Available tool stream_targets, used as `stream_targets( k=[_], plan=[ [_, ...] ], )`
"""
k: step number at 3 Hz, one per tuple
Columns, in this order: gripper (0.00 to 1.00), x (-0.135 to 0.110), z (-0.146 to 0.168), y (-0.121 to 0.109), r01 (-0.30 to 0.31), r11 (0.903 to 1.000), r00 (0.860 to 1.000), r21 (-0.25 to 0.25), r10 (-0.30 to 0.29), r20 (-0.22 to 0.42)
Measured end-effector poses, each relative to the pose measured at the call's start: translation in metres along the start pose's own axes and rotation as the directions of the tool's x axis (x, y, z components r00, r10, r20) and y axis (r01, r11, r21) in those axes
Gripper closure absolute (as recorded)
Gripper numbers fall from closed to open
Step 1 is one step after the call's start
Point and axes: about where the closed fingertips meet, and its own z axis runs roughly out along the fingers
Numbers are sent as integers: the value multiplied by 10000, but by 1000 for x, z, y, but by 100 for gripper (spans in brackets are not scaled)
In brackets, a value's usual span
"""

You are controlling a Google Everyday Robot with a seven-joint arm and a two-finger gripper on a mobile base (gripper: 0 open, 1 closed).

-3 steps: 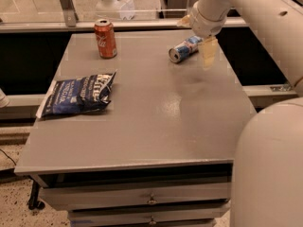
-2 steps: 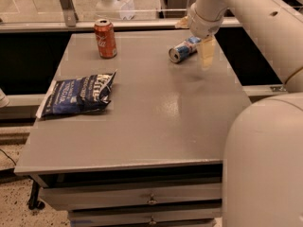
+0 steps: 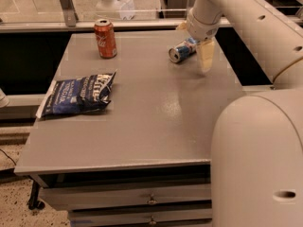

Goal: Place redbull can upright

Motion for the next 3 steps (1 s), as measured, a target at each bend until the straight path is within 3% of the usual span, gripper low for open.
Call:
stream_targets(
  k=[2, 3],
  plan=[
    [0, 4, 13, 0, -6, 9995, 10000, -310, 4, -55],
    [16, 4, 18, 1, -7, 9989, 10000, -465, 7, 1]
  ],
)
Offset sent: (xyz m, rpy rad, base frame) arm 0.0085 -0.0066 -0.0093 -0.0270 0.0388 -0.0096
